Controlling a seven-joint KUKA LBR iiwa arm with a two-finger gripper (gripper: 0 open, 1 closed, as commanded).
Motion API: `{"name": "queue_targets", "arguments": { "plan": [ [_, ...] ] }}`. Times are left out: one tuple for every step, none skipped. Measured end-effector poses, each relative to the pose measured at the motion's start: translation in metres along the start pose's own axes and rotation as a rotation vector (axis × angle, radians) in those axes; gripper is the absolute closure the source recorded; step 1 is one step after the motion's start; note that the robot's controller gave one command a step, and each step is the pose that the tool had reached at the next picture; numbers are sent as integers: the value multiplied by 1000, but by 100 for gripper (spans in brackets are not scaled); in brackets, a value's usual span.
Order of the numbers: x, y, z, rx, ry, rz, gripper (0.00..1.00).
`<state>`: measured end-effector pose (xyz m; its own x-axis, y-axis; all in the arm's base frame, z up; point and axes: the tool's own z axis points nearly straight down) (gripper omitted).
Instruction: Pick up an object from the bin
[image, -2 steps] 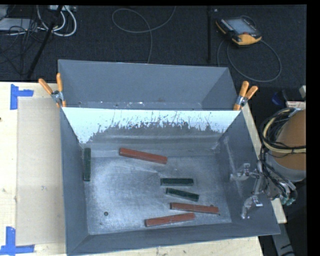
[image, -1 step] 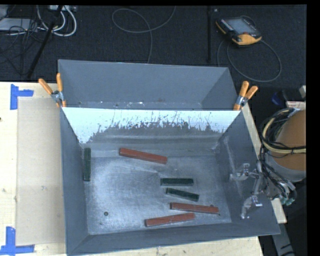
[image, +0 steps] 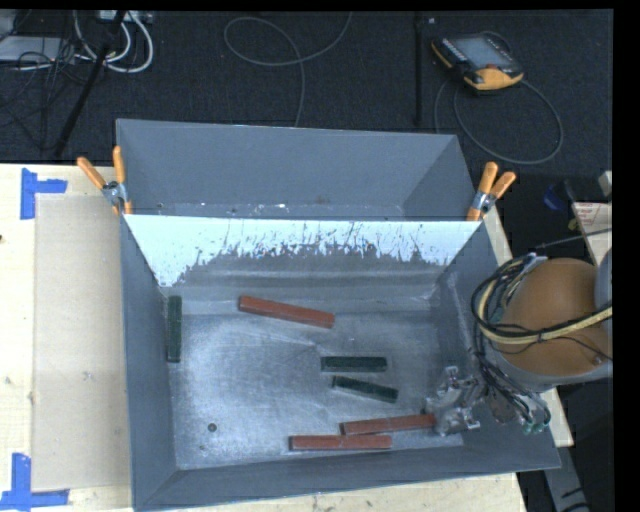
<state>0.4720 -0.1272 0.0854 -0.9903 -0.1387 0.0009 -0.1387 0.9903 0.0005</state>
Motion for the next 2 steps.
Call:
{"name": "queue_targets", "arguments": {
  "plan": [
    [0,0,0,0,0,-1,100],
    [-15,43,11,3,-2,-8,100]
  ]
}}
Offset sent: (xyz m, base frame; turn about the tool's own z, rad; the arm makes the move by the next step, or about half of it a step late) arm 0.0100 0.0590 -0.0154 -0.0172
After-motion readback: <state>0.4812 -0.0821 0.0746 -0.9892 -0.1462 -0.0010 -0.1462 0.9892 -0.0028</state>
